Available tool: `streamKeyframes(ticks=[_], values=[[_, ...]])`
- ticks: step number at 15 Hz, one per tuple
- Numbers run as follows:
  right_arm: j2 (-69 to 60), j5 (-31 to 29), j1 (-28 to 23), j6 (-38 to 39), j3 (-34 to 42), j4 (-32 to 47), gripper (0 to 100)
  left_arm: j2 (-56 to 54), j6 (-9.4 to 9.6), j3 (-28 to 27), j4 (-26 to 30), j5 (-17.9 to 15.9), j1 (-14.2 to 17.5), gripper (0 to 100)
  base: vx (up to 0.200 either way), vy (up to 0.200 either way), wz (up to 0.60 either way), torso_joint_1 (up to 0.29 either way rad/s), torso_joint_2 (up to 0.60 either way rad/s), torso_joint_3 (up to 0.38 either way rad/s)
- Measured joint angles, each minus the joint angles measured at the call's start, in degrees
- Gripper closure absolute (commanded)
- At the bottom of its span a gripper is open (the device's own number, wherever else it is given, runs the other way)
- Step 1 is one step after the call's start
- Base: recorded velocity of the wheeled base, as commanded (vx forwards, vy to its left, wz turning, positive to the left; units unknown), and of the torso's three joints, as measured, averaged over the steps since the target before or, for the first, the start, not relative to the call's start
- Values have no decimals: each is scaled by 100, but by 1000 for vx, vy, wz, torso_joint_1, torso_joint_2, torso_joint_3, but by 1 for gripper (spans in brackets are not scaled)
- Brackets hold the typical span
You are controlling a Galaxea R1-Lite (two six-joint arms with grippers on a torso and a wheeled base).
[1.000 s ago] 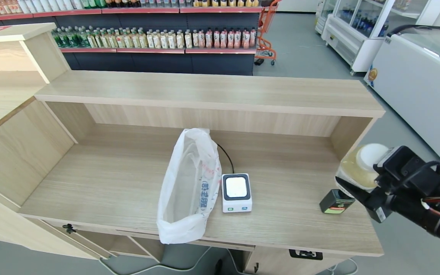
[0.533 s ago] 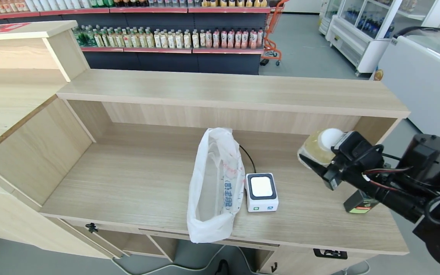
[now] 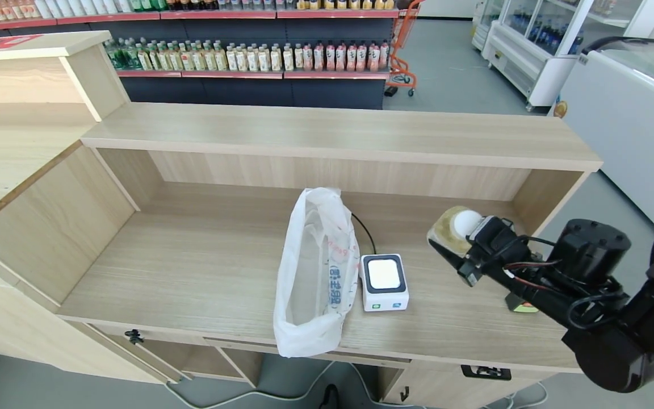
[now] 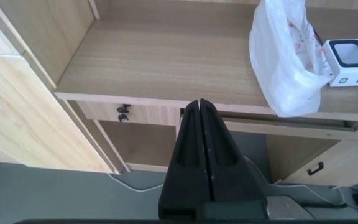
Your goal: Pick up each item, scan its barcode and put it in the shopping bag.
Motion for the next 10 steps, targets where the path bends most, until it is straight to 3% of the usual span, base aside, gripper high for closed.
streamKeyframes(ticks=[2, 10], values=[[317, 391, -30, -18, -96, -46, 100, 0, 0, 0, 2, 0, 0, 100, 0, 0, 0, 0, 0, 0], [1058, 738, 44, -325, -744, -49, 100, 0, 0, 0, 0, -2, 0, 100, 0, 0, 0, 0, 0, 0]])
